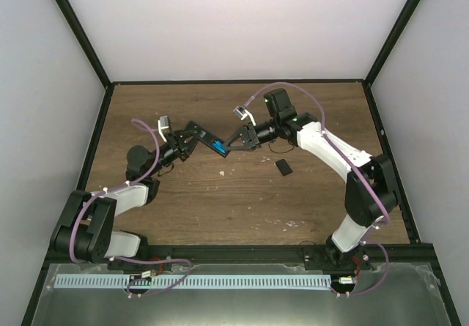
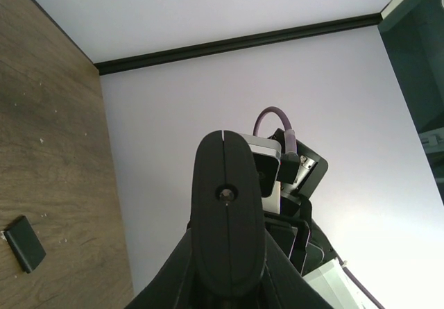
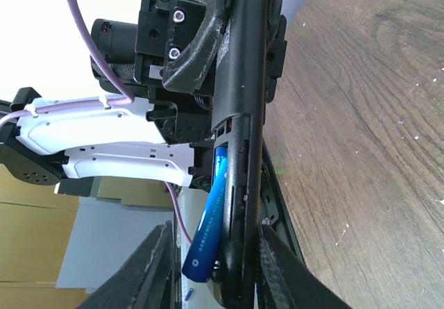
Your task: Load the batteries into the remote control
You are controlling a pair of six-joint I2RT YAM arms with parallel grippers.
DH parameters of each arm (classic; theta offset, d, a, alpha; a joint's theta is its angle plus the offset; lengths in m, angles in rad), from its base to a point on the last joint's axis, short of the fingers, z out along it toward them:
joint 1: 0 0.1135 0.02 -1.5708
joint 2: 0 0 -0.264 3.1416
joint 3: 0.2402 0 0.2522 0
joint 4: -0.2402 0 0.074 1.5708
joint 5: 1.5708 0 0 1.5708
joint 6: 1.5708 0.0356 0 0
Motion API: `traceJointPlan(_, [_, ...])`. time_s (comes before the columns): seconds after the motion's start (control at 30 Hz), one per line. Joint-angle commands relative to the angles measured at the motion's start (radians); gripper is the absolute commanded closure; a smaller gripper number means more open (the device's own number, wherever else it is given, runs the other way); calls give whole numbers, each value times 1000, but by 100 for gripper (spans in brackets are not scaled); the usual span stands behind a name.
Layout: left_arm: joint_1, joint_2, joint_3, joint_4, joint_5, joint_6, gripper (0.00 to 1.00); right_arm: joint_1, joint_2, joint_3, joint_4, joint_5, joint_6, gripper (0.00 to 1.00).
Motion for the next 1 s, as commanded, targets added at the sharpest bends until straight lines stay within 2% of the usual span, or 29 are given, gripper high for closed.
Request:
traceJointPlan(0.0, [-2, 0, 3, 48, 6, 1, 100, -1, 11, 25, -16, -29, -27, 76])
traceJointPlan(0.97, [-2, -13, 20, -21, -5, 42, 100, 21, 65, 92, -26, -24, -33, 83])
